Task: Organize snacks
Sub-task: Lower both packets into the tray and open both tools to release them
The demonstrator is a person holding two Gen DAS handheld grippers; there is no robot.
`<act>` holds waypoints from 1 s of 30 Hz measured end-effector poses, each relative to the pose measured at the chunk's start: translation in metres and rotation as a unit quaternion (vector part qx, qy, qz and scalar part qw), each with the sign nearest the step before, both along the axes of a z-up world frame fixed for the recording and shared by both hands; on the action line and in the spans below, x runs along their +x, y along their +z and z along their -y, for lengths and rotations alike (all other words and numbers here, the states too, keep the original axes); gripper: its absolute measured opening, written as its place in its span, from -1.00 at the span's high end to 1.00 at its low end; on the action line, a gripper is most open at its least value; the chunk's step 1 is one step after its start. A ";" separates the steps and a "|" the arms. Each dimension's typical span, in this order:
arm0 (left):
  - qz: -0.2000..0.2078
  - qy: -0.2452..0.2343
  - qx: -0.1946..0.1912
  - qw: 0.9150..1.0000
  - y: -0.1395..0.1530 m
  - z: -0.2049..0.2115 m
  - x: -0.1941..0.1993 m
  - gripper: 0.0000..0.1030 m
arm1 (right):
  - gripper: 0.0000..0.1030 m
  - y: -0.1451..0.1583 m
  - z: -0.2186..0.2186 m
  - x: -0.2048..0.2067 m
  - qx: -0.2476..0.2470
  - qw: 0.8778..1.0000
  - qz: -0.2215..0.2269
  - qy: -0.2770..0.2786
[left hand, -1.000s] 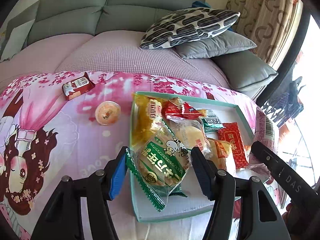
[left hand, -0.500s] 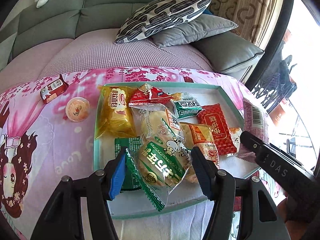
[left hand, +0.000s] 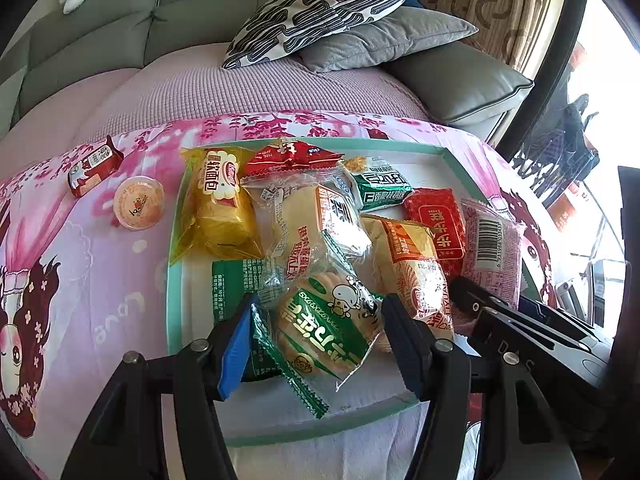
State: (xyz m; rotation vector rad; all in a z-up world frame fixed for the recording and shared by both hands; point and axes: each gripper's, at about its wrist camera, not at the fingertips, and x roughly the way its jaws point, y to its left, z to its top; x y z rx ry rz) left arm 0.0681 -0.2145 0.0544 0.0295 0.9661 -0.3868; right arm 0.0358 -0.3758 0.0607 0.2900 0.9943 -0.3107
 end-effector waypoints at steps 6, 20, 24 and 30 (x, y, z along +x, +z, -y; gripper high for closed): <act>0.006 0.002 0.006 1.000 -0.005 0.002 0.004 -0.25 | 0.15 -0.009 0.003 0.003 0.016 1.000 -0.004 -0.001; 0.013 0.002 0.011 1.000 -0.007 0.001 0.009 -0.26 | 0.14 -0.013 0.001 0.007 0.012 1.000 -0.009 0.000; 0.010 0.002 0.011 1.000 -0.007 0.000 0.009 -0.26 | 0.06 -0.013 0.000 0.009 0.008 1.000 -0.013 0.001; 0.000 0.007 0.005 1.000 -0.006 -0.004 0.012 -0.41 | -0.20 -0.013 0.005 0.007 0.007 1.000 -0.016 -0.012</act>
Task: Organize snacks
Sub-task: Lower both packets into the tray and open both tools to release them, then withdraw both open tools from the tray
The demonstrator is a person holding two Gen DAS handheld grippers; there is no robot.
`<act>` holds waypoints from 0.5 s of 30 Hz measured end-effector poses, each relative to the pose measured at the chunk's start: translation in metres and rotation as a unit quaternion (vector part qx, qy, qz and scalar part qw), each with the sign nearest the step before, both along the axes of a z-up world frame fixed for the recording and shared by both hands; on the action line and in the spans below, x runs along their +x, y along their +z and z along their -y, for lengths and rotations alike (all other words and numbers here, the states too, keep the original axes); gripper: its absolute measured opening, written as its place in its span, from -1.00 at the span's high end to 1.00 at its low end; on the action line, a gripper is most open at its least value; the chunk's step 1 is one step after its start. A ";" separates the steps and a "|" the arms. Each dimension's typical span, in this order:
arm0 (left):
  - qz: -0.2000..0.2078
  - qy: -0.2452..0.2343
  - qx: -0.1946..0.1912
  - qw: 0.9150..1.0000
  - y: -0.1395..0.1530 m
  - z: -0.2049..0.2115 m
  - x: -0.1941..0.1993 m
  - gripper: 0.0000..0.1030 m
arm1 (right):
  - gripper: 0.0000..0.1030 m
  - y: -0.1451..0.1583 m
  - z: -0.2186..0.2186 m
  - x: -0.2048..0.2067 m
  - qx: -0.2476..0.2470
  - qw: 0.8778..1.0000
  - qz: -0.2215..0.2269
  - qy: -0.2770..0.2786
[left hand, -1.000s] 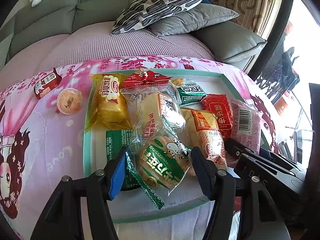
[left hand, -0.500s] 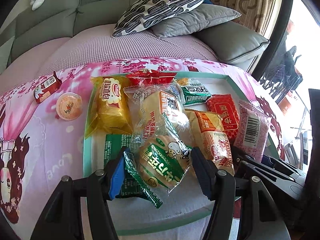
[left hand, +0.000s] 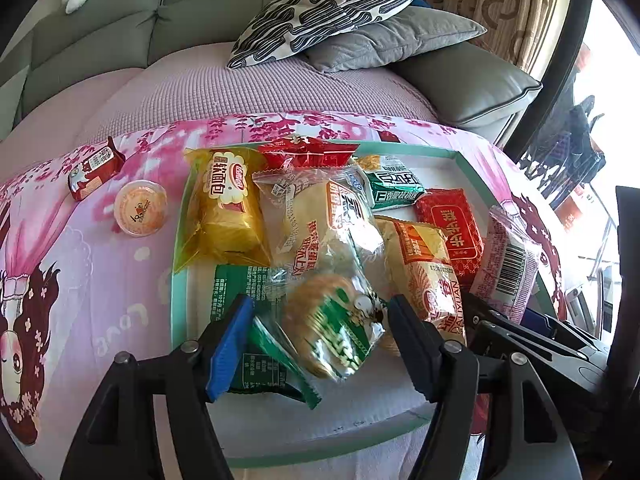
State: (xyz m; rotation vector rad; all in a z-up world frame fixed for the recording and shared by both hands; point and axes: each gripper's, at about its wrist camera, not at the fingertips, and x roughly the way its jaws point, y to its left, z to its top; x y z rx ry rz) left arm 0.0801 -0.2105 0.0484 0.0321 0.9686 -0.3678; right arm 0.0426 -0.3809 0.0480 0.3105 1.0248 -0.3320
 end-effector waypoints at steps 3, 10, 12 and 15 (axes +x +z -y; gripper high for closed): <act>-0.005 0.000 -0.007 1.000 0.001 -0.003 0.000 -0.41 | -0.29 0.002 0.002 -0.001 0.009 1.000 0.008 -0.004; -0.009 0.003 -0.026 1.000 0.012 -0.012 -0.001 -0.42 | -0.36 0.011 -0.001 -0.002 0.005 1.000 0.023 -0.002; -0.003 0.005 -0.029 1.000 0.018 -0.015 -0.002 -0.42 | -0.36 0.015 -0.003 -0.003 0.002 1.000 0.028 0.000; 0.005 0.011 -0.034 0.999 0.027 -0.021 -0.003 -0.42 | -0.36 0.023 -0.004 -0.006 -0.001 0.999 0.041 -0.002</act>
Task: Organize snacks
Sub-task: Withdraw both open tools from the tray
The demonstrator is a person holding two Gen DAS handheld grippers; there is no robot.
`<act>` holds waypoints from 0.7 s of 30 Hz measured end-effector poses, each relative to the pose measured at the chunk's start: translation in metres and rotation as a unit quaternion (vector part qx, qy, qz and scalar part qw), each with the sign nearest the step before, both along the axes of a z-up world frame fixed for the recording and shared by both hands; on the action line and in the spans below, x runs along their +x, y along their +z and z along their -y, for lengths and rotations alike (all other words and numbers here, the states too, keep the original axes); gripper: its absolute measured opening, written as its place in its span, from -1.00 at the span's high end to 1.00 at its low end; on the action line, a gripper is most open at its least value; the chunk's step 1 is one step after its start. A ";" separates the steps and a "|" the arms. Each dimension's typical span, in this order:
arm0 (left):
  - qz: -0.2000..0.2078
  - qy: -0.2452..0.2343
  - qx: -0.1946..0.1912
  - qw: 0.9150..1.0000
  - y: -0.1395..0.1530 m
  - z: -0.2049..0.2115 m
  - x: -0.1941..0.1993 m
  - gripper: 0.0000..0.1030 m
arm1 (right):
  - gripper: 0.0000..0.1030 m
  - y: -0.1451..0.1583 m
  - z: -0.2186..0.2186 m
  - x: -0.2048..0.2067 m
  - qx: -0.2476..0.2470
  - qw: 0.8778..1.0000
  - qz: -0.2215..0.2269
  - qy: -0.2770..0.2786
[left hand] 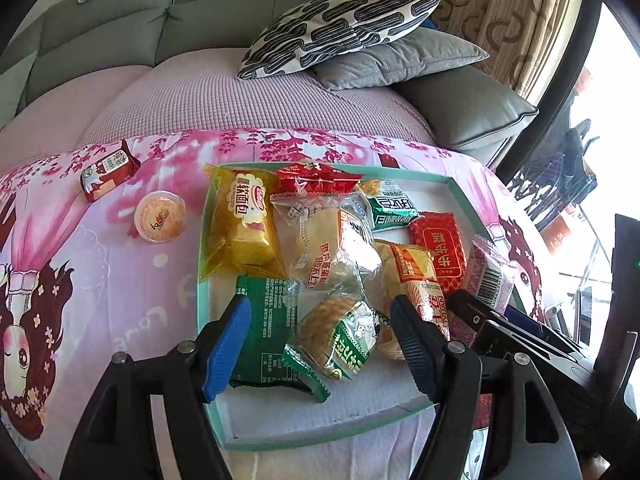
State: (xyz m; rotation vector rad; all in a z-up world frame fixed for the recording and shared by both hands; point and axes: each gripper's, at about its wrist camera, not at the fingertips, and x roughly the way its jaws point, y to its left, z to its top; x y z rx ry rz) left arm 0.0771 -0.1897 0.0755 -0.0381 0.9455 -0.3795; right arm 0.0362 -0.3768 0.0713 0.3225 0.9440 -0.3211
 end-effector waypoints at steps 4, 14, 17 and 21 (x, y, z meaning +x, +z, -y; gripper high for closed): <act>0.010 0.015 -0.002 1.000 0.009 -0.010 0.001 -0.42 | -0.36 0.013 -0.001 -0.006 -0.006 1.000 0.016 -0.004; -0.003 0.063 0.001 0.998 0.003 -0.036 0.012 -0.42 | -0.35 0.012 -0.004 -0.003 -0.016 1.000 0.004 -0.004; -0.012 0.075 0.004 0.997 -0.003 -0.040 0.015 -0.42 | -0.41 0.009 -0.006 -0.002 -0.017 1.000 0.000 0.002; -0.020 0.096 0.010 0.995 -0.010 -0.048 0.020 -0.49 | -0.86 0.004 -0.008 0.000 -0.020 1.000 -0.002 0.009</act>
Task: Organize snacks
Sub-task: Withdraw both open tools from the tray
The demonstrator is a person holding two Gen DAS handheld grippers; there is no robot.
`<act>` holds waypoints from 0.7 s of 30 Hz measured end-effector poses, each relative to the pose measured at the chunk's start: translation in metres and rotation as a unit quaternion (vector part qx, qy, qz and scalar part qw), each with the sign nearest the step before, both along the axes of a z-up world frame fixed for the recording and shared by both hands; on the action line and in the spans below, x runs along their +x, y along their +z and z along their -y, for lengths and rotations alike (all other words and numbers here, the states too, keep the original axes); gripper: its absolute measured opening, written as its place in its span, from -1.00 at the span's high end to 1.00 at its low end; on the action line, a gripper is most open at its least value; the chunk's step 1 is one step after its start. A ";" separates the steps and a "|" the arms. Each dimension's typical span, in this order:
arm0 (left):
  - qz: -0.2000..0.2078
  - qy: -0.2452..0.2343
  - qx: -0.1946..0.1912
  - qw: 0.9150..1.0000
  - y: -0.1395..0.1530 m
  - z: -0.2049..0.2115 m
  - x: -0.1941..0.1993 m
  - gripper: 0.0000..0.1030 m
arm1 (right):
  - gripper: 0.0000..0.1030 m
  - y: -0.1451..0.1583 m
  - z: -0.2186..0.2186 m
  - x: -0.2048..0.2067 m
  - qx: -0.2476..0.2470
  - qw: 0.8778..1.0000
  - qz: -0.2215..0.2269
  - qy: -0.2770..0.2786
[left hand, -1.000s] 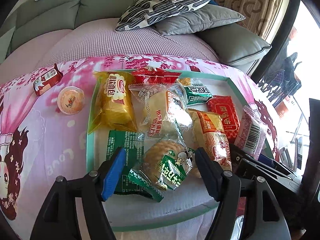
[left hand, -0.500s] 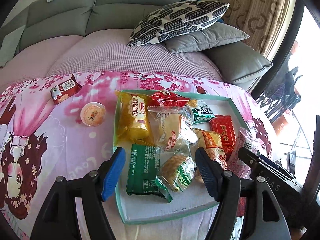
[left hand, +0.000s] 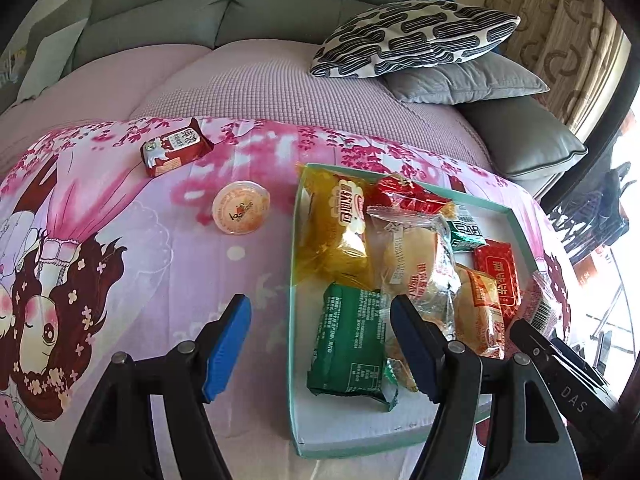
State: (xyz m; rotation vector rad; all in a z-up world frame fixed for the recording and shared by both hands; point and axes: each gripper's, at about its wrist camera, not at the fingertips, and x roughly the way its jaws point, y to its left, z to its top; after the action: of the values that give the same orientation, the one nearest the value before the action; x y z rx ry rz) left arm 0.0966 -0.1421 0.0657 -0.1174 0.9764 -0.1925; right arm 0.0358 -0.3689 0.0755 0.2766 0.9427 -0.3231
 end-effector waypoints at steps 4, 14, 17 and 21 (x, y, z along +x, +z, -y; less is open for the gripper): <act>0.004 0.041 0.019 0.999 -0.006 -0.010 0.003 -0.88 | -1.00 -0.002 -0.001 0.001 0.000 1.000 0.001 0.006; -0.002 0.063 0.033 0.997 -0.012 -0.021 0.006 -0.95 | -1.00 -0.002 -0.001 0.002 0.002 1.000 0.001 0.007; -0.003 0.059 0.035 0.998 -0.011 -0.021 0.005 -0.95 | -1.00 -0.001 -0.003 0.003 0.002 1.000 0.006 0.013; -0.001 0.061 0.042 0.997 -0.007 -0.027 0.004 -0.95 | -1.00 0.007 -0.015 0.003 -0.004 0.999 0.022 0.033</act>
State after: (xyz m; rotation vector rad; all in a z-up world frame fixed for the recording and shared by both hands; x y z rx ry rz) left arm 0.1008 -0.1156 0.0586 -0.0999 0.9745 -0.0404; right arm 0.0386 -0.3537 0.0829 0.2439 0.9061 -0.2587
